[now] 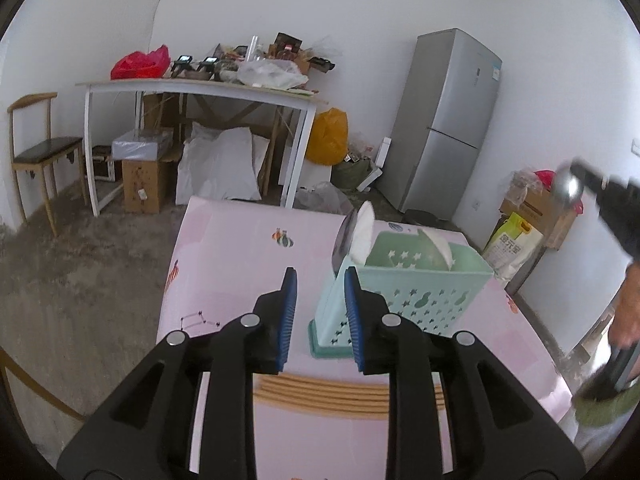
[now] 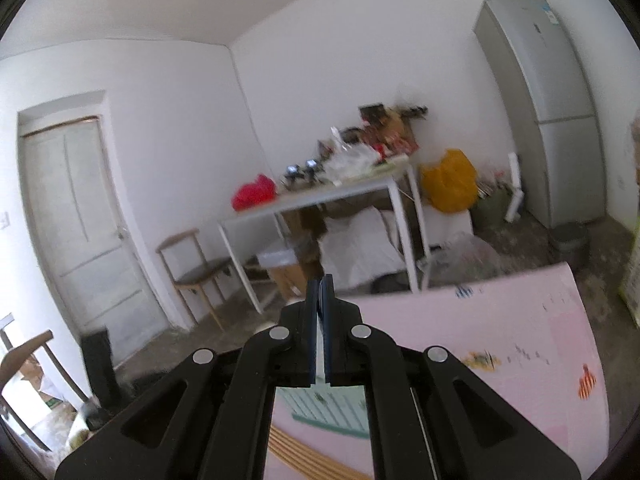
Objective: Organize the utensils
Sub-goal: 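Insert the spatula into the green holder with the left gripper while the right lifts the metal spoon, then carry the metal spoon above the green holder with the right gripper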
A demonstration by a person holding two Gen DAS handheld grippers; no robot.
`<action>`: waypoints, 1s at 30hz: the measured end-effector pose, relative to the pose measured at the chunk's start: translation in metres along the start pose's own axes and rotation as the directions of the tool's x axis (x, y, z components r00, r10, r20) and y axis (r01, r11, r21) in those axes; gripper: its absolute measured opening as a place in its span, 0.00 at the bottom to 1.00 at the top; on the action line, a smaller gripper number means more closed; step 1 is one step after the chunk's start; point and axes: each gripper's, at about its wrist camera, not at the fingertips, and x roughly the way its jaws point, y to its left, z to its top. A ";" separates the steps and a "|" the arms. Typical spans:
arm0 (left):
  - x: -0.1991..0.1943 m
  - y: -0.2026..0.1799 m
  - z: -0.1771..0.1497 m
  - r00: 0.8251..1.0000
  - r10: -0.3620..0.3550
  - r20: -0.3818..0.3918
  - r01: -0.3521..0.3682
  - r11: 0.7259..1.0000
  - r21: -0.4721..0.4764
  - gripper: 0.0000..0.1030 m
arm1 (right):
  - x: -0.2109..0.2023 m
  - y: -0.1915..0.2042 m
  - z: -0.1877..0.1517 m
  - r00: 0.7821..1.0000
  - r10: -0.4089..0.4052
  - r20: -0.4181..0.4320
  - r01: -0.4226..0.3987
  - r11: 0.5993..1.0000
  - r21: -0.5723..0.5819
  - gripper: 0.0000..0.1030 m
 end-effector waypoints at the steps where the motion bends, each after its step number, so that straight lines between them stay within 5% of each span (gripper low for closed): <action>1: 0.000 0.001 -0.001 1.000 0.001 -0.002 -0.001 1.000 -0.003 0.22 | 0.001 0.003 0.009 1.000 0.020 0.015 -0.020 1.000 -0.007 0.02; 11: 0.002 0.017 -0.007 1.000 0.017 -0.018 -0.018 0.999 -0.031 0.22 | 0.047 0.004 0.039 0.992 0.121 0.034 -0.121 0.993 0.005 0.02; 22: 0.010 0.031 -0.016 0.999 0.025 -0.046 -0.027 0.999 -0.046 0.22 | 0.107 -0.048 -0.030 0.976 0.119 -0.183 -0.082 0.977 0.197 0.03; 30: 0.010 0.026 -0.018 0.998 0.013 -0.058 -0.015 0.999 -0.043 0.28 | 0.096 -0.062 -0.053 0.969 0.061 -0.238 -0.007 0.975 0.224 0.06</action>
